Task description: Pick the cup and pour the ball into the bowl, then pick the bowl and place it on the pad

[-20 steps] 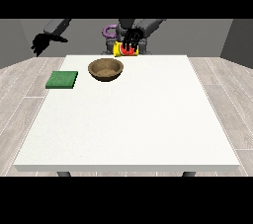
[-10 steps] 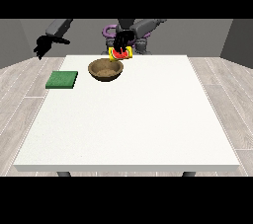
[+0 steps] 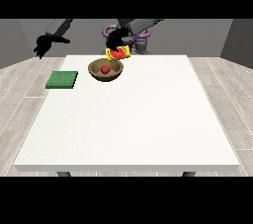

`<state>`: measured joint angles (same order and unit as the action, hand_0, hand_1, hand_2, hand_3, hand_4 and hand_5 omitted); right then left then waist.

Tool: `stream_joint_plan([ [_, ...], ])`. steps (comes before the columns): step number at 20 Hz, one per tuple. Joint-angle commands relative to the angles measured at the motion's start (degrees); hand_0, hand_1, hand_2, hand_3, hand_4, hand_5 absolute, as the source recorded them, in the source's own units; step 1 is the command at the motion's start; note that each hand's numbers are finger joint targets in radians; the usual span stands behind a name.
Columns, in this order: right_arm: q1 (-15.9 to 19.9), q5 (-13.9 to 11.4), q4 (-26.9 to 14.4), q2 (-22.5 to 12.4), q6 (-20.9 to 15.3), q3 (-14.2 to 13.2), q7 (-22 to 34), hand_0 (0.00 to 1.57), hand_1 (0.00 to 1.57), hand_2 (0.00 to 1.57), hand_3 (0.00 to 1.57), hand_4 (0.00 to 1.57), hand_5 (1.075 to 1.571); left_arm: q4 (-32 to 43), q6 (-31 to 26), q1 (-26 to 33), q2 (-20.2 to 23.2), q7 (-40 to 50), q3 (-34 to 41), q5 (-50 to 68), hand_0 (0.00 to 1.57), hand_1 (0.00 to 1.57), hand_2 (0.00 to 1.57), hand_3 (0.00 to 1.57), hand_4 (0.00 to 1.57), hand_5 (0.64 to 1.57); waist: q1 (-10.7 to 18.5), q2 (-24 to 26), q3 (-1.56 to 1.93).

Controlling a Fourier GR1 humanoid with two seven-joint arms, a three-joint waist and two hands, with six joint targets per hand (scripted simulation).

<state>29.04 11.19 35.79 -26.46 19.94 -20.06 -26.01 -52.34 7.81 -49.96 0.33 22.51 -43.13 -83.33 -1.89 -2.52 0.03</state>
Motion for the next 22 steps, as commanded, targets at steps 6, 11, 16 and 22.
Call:
stream_joint_plan([
  [6, -2.7, -1.62, -1.15, 1.29, -2.51, 0.95, -1.93, 0.0, 0.0, 0.0, 0.17, 0.0, 1.516, -2.17, -9.16, -6.02, 1.2, -5.34, -0.41, -6.7, 1.56, 1.56, 1.57, 1.57, 1.19, 1.467, 1.72, 3.09, -0.01],
  [11, -3.0, 0.76, -3.05, -1.21, 1.27, -0.83, -0.89, 0.0, 0.0, 0.0, 0.0, 0.2, 1.546, -4.72, -11.29, -4.25, -0.19, -5.7, 2.03, -9.4, 1.51, 1.51, 1.57, 1.57, 1.21, 1.459, 2.37, 1.41, -0.01],
  [16, -4.42, 1.42, -2.91, 1.17, 0.18, -0.81, 0.9, 0.0, 0.0, 0.0, 0.0, 0.46, 1.556, -10.82, 0.92, 2.54, 1.09, -4.94, 12.94, 3.17, 0.0, 0.0, 1.57, 1.57, 1.27, 1.452, 5.92, 1.69, -0.19],
  [22, -3.67, 1.64, -1.09, 2.33, -1.96, -0.59, 2.57, 0.0, 0.0, 0.0, 0.0, 0.48, 1.561, -14.04, 8.89, 9.17, 6.8, -11.03, 27.19, 18.64, 0.37, 0.37, 1.57, 1.57, 0.86, 1.568, 10.52, 0.12, -0.32],
])
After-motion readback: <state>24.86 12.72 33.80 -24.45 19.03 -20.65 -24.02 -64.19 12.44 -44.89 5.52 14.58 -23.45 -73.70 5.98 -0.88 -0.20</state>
